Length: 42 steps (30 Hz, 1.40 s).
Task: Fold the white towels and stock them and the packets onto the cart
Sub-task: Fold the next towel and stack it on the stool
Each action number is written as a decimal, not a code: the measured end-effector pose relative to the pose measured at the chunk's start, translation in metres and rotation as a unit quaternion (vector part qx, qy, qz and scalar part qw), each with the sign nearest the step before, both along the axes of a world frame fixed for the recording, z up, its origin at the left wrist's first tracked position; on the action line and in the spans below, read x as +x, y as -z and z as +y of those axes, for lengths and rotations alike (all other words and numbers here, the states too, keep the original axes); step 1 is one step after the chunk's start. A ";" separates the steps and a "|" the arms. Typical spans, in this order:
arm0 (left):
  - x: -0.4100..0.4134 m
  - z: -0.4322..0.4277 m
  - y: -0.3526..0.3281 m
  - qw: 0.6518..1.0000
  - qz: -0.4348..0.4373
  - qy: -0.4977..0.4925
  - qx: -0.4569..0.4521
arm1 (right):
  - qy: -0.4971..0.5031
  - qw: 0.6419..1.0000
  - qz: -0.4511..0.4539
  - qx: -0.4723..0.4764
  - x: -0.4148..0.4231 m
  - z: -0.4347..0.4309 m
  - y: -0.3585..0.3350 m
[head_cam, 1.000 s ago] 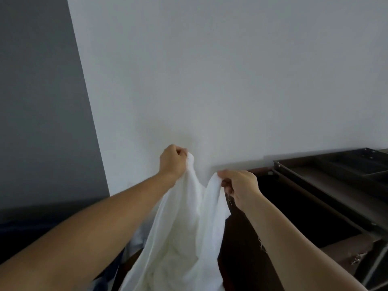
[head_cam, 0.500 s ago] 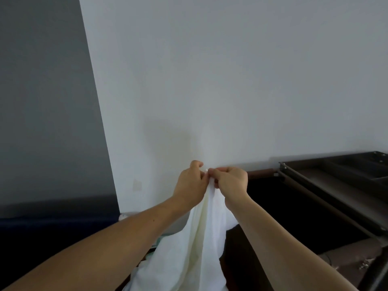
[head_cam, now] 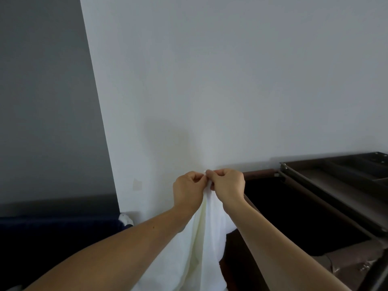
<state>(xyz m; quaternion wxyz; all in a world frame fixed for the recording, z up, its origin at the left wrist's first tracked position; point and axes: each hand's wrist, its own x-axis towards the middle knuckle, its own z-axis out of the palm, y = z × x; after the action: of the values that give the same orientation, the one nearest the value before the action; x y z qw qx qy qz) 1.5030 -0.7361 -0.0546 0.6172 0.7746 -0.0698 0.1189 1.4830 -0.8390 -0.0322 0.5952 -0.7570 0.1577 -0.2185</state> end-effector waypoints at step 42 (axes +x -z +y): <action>0.113 0.071 -0.176 0.971 -0.187 -0.104 -0.111 | -0.133 0.697 -0.055 -0.702 -0.009 -0.078 -0.005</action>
<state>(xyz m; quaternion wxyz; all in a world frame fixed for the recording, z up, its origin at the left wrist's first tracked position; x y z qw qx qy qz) 1.6164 -0.6650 0.1212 0.6599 0.6680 -0.0894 0.3320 1.4744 -0.9168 -0.0270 -0.0787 -0.9549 -0.1769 -0.2251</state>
